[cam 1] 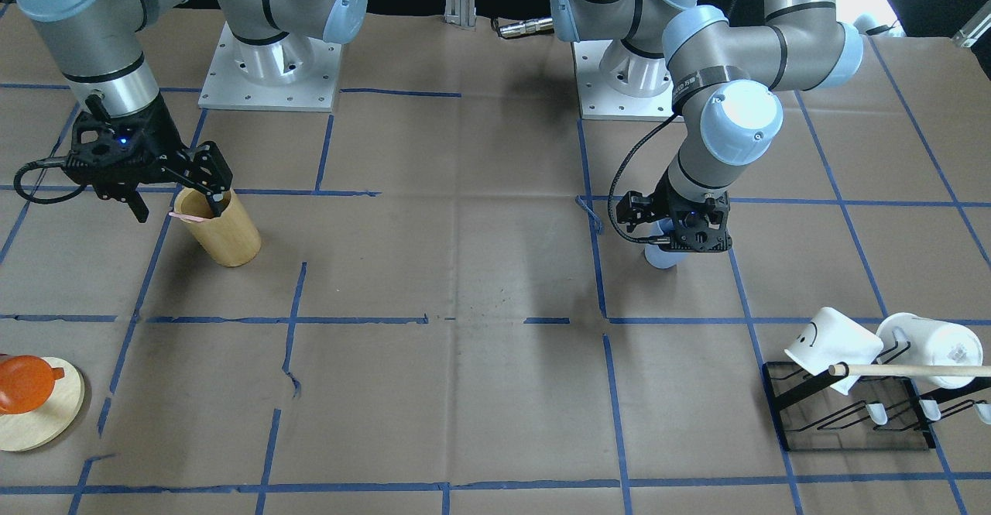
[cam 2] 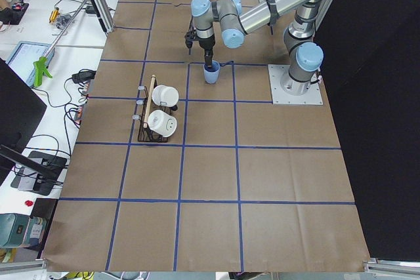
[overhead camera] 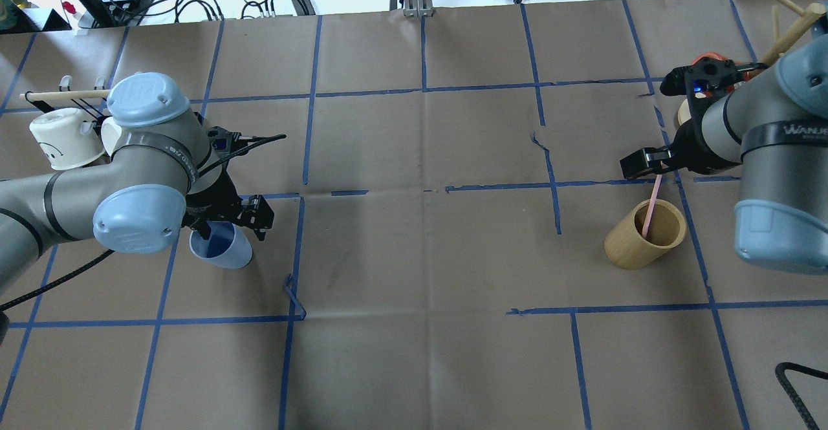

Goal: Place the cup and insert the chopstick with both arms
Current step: 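Grasp the blue cup with the left gripper while the right grasps the pink chopstick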

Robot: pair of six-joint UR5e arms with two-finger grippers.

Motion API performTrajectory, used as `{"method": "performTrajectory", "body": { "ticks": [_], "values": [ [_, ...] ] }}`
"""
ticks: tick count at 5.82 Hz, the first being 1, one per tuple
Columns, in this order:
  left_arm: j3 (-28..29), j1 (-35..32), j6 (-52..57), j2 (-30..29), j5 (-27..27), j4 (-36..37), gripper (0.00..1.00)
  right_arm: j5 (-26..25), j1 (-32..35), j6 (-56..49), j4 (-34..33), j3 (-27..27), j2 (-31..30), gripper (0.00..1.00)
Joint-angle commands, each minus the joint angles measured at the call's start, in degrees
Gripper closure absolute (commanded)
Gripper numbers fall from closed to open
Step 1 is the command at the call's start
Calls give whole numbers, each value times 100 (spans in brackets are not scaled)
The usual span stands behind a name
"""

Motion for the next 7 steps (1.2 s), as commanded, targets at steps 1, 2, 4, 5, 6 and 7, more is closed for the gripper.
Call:
{"method": "performTrajectory", "body": {
  "ticks": [1,2,4,5,6,7],
  "values": [
    [-13,7,-12,-57,-2,-5,48,-7,-2,37,-162,112,-2,0],
    [-4,-1,-12,-66,-2,-5,75,-7,-11,37,-162,112,-2,16],
    [66,-1,-73,-83,-11,30,95,-16,-20,37,-154,112,-2,62],
    [162,-27,-91,-144,-11,56,95,-16,-20,37,-154,103,-11,80],
    [415,-89,-448,-249,-81,13,95,-16,-20,37,-154,95,-11,91],
    [696,-420,-1121,-433,-90,4,95,-7,-20,28,-154,77,-11,92]
  ]
}}
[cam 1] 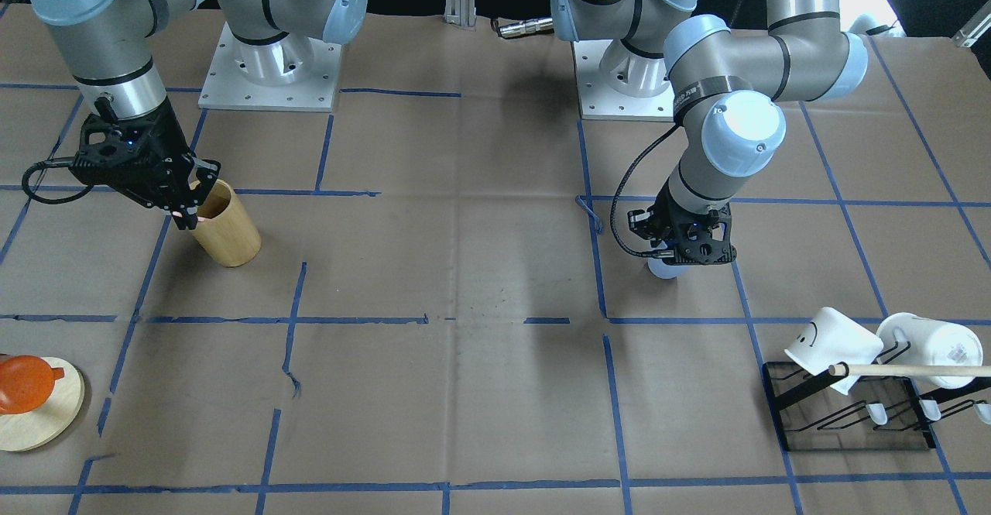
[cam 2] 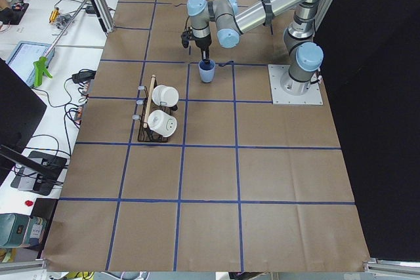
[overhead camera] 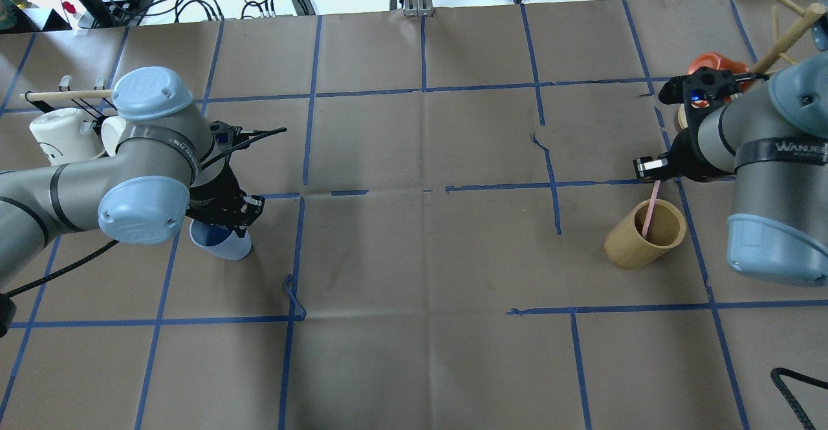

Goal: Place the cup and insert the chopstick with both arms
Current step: 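Carry the blue cup to center with left gripper while right lifts the chopstick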

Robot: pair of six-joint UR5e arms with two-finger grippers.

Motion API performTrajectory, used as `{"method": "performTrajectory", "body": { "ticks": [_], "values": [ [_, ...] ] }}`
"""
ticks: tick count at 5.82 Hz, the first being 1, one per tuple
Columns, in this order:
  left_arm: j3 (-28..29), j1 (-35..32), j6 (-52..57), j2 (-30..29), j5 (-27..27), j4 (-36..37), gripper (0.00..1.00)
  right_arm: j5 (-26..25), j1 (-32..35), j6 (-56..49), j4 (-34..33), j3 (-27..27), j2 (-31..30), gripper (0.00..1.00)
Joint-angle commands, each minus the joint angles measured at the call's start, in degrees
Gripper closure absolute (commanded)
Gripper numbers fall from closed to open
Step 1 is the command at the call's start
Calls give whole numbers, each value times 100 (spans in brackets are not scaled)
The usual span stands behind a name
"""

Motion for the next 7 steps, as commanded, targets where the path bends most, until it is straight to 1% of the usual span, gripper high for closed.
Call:
{"method": "performTrajectory", "body": {
  "ticks": [1,2,3,4,5,6,7],
  "values": [
    [950,-808,-1140,-600,23,-57,95,6,0,3,17,-118,-10,92],
    [1793,-1266,-1886,-944,15,-449,95,-3,17,29,296,-554,-27,92],
    [2280,-1576,-2546,-1112,-20,-914,95,6,44,212,1351,-1324,-27,92],
    [2519,-1814,-3075,-1393,-73,-858,95,6,61,431,2598,-2245,51,92],
    [2757,-1999,-3376,-1526,-239,-866,95,32,96,755,3437,-2925,226,92],
    [2959,-2148,-3631,-1745,-249,-796,95,15,175,793,3819,-3393,489,92],
    [3092,-2298,-4069,-1991,-249,-735,94,-46,297,994,4345,-3937,770,92]
  ]
}}
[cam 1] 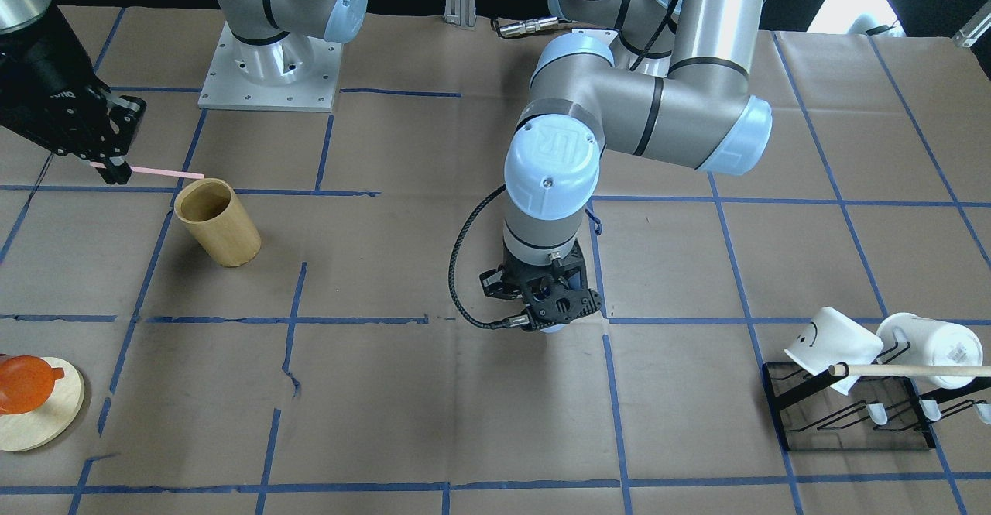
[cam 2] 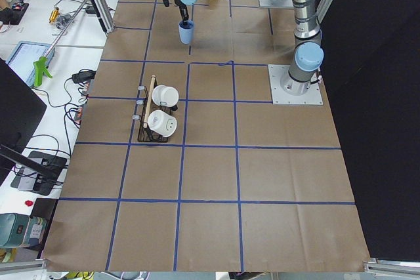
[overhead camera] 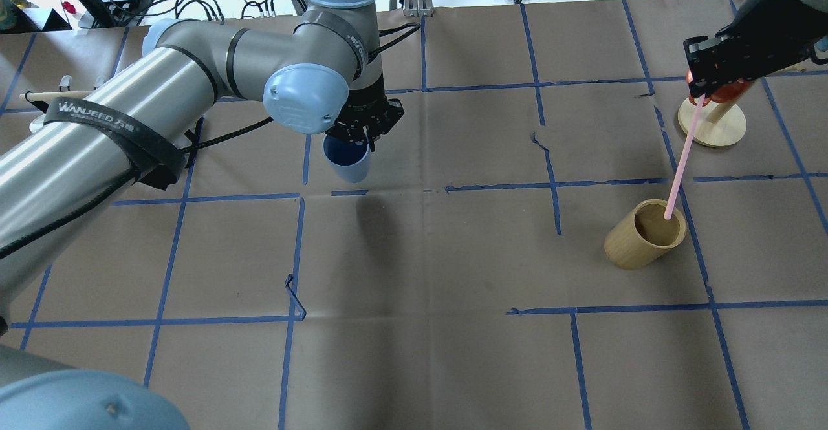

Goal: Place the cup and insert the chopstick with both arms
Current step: 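Carry the blue cup to center with left gripper while right lifts the chopstick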

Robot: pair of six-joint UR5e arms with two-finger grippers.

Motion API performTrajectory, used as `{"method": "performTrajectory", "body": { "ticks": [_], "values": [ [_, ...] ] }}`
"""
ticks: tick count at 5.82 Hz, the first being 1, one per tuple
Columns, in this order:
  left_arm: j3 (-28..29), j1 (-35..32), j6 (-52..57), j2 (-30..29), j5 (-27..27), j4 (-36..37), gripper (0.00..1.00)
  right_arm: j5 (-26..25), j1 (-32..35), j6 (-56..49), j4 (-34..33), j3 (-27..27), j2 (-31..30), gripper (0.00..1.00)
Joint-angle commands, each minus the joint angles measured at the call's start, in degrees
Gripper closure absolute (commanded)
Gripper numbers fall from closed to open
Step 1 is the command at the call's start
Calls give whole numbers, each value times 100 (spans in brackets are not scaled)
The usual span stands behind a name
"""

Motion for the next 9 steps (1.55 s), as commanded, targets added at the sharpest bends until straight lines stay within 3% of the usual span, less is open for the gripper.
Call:
{"method": "performTrajectory", "body": {
  "ticks": [1,2,4,5,6,7,9],
  "values": [
    [181,-264,-741,-404,-213,482,94,-53,286,562,1069,-1128,594,92],
    [190,-396,-1084,-397,-302,574,94,-62,506,827,1318,-1482,745,92],
    [190,-459,-1088,-537,-670,600,94,-281,1041,1389,1312,-1538,782,92],
    [173,-467,-1131,-573,-742,592,89,-281,1192,1653,1321,-1512,765,92],
    [173,-468,-1123,-608,-699,583,41,-290,1350,1716,1329,-1451,747,92],
    [181,-476,-1114,-495,-707,575,2,-281,1482,1917,1260,-1302,747,92],
    [190,-328,-1000,-66,-699,504,1,-342,1510,1920,997,-1125,756,92]
  ]
}}
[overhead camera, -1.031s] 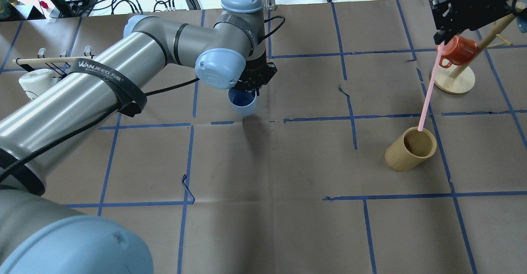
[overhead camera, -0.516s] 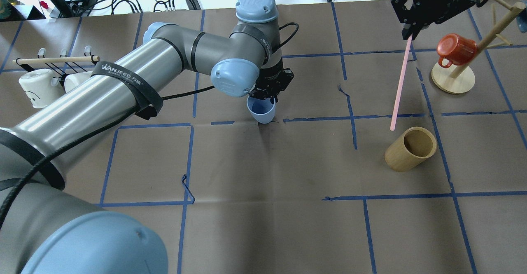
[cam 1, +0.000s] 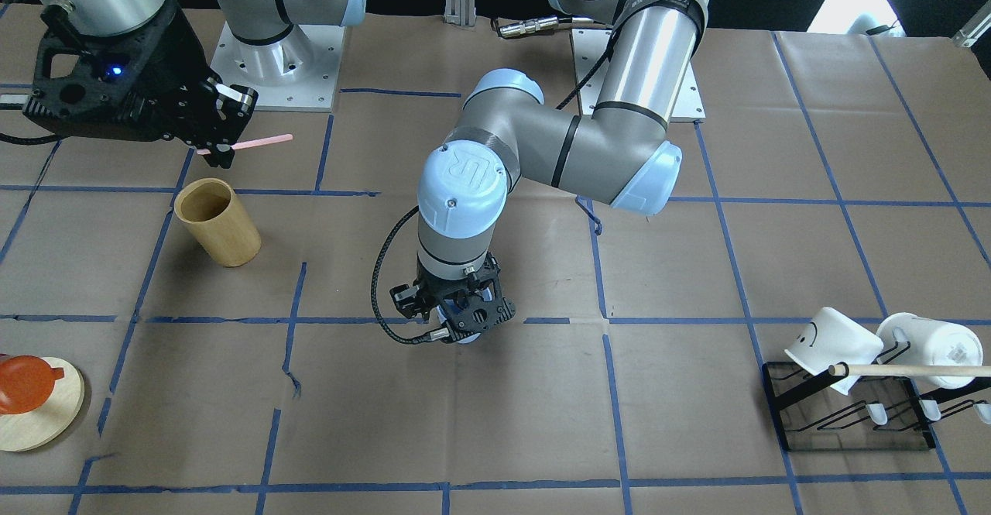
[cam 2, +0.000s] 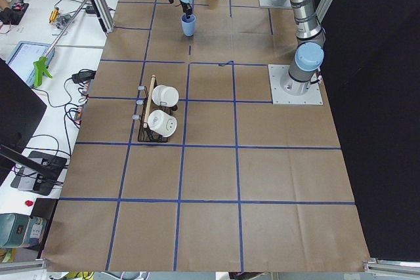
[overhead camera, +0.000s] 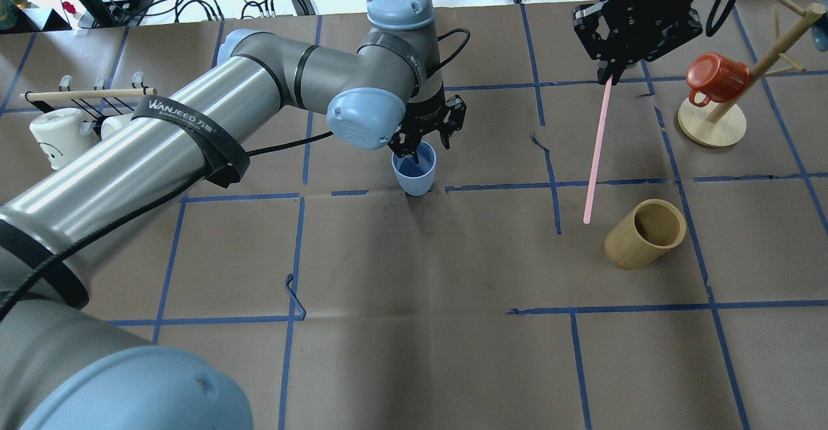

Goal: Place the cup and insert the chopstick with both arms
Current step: 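Release the blue cup and raise the left gripper away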

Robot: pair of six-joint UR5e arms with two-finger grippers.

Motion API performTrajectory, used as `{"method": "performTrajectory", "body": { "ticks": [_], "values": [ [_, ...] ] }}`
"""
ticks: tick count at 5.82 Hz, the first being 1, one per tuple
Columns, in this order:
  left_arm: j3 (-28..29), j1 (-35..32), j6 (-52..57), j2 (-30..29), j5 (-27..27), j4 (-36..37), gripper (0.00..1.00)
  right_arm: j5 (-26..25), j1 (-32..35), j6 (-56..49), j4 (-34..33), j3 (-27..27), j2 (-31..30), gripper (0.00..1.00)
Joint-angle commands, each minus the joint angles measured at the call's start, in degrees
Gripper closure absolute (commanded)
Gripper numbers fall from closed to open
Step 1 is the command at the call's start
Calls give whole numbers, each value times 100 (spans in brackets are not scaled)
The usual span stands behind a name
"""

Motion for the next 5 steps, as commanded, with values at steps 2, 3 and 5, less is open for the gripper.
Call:
{"method": "performTrajectory", "body": {
  "ticks": [2,3,5],
  "values": [
    [12,469,1178,860,48,-822,1,-122,24,-13,-187,51,34,92],
    [3,732,1637,1316,161,-1584,1,-122,15,13,-309,34,52,92],
    [-171,944,3005,1751,513,-1857,1,-105,59,92,-721,-124,253,92]
  ]
}}
